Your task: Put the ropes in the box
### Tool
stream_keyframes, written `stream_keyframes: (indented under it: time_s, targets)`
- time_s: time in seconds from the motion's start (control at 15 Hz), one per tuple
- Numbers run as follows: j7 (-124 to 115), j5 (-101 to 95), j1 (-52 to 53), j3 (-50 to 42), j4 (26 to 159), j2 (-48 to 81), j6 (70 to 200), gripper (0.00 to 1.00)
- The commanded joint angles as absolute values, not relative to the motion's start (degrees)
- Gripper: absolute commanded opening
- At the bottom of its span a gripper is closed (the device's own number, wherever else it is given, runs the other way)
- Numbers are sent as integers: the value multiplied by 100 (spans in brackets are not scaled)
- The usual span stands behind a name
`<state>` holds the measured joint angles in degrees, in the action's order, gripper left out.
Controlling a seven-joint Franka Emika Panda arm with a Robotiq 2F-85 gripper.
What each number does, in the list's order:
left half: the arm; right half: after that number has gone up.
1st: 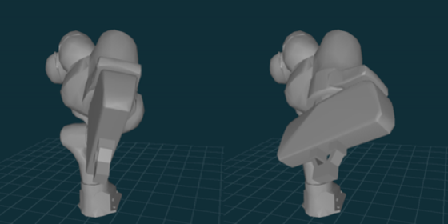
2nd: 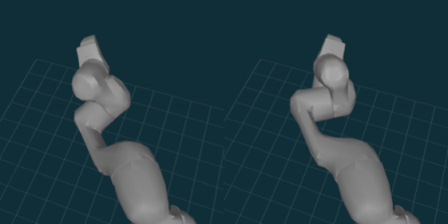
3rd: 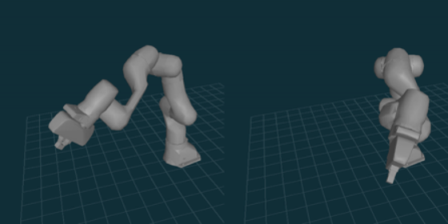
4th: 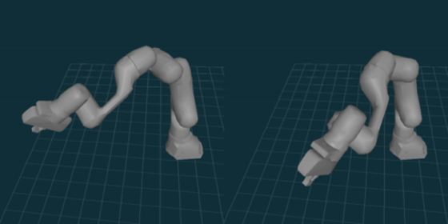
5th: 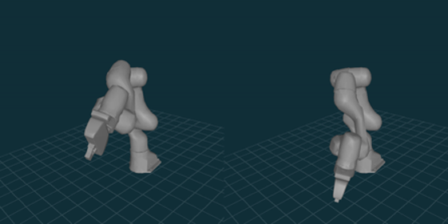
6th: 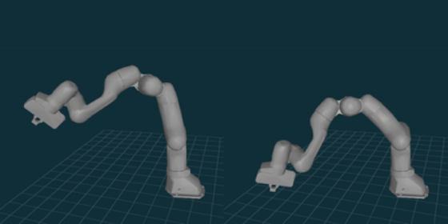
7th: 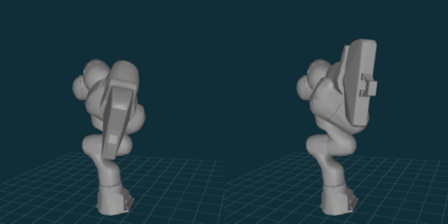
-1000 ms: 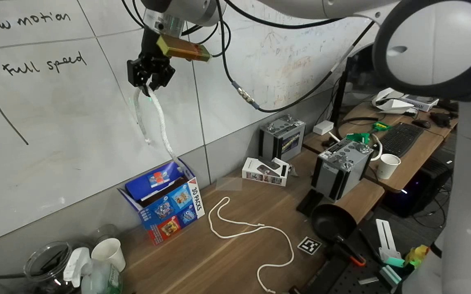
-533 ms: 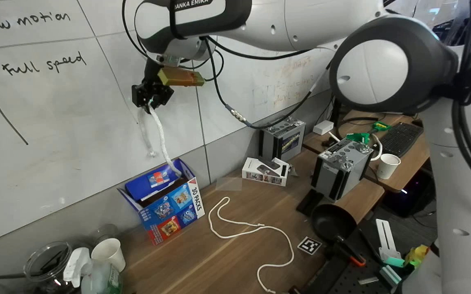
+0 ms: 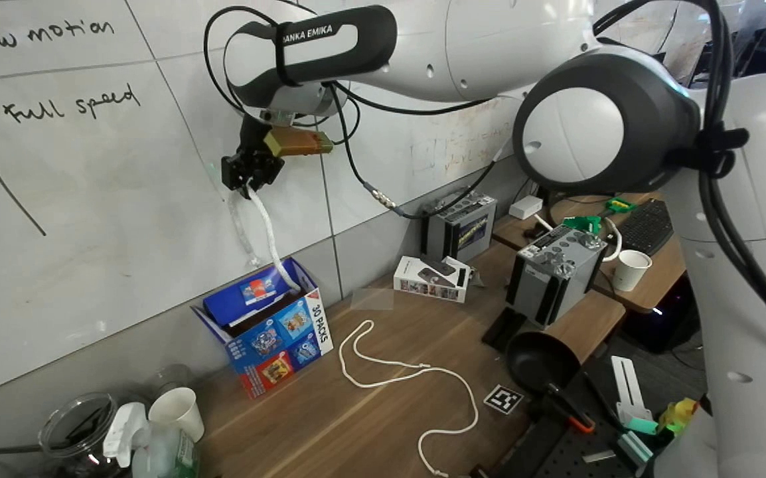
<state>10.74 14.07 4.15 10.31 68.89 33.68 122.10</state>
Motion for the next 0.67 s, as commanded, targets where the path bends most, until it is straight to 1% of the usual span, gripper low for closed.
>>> stream_keyframes:
  time_s: [0.0, 0.6]
  targets:
    - [1805, 1482, 290, 1234, 6544, 3488, 11732, 5]
    - [2879, 1494, 209, 1347, 6212, 3703, 10777, 5]
